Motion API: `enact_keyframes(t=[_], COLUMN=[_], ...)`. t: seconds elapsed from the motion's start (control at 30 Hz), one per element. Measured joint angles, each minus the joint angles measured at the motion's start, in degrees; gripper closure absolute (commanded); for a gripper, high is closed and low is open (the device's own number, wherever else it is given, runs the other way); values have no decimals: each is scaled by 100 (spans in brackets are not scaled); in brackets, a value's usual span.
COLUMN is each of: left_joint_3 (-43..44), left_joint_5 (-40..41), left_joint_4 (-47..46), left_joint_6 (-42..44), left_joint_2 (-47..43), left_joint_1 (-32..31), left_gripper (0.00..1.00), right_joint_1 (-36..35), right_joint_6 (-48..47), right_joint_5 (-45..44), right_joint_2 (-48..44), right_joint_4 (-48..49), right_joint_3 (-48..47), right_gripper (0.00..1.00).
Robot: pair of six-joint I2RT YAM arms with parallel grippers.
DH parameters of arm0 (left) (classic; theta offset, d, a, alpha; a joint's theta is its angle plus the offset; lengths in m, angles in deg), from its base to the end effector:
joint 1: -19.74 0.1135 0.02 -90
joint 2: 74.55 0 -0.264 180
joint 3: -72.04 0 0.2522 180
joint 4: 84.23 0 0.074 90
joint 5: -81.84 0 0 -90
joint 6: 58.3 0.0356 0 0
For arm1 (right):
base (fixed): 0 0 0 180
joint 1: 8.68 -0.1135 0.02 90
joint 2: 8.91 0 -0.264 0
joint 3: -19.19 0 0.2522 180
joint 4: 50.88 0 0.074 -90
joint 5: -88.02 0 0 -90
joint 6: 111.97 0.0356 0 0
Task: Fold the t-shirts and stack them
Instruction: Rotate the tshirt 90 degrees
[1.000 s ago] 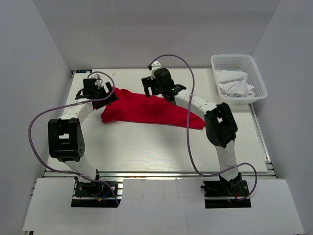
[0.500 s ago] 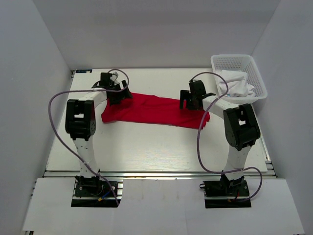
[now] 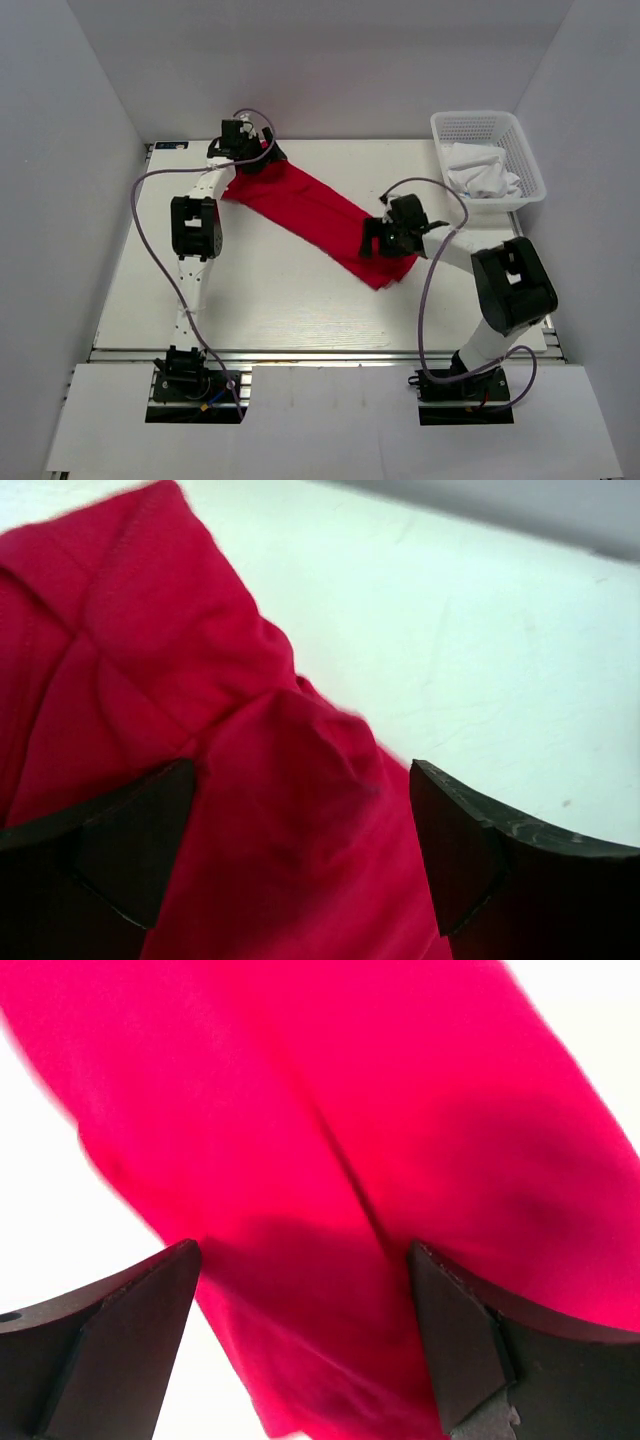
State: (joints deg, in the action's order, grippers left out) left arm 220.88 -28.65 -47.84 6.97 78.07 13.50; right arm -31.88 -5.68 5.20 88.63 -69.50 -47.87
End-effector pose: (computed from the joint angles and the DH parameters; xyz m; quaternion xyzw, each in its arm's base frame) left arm 0.5833 -0.0763 0.1490 -0.0694 0.8929 -0.2661 0.3564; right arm 0.3140 0.1394 0.1647 -0.0782 0.9321 0.1730 0.3084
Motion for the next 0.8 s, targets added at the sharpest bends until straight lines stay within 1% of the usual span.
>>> enact_keyframes(t=[0.07,0.13,0.23,0.3,0.4,0.47,0.6,0.8], left_joint_3=[63,151,483,516,516,522,522,507], left_joint_5=[-186,-356,-520,-568,-592,-579,-542,-549], left_joint_4=[-378,-815,-1499,-1947,-2500,-2785,-3023,-3073], left_joint_6=[-184,-374,-553,-623,-684,-693,-706,-737], left_joint_2=[142,297,693,837,992,1075,1121,1095], left_joint_1=[-50,-142,-380,-564,-896,-1067,-1303,-1257], left_gripper=[0,0,0,0,0,0,0,0], right_joint_1=[-457,-1121,-2092,-2470,-2758,-2907,-3128,-3112], right_joint_6=[-63,-195,-481,-717,-1038,-1174,-1259,-1073], right_joint_5=[363,704,1172,1488,2011,2208,2120,1622], right_joint_2=[-413,-682,-796,-804,-772,-680,-660,-1071], right_joint_4=[-35,-195,-348,-352,-221,-98,155,339], right_joint_3=[435,678,739,739,732,684,656,656], right_gripper=[10,10,10,10,10,10,10,10])
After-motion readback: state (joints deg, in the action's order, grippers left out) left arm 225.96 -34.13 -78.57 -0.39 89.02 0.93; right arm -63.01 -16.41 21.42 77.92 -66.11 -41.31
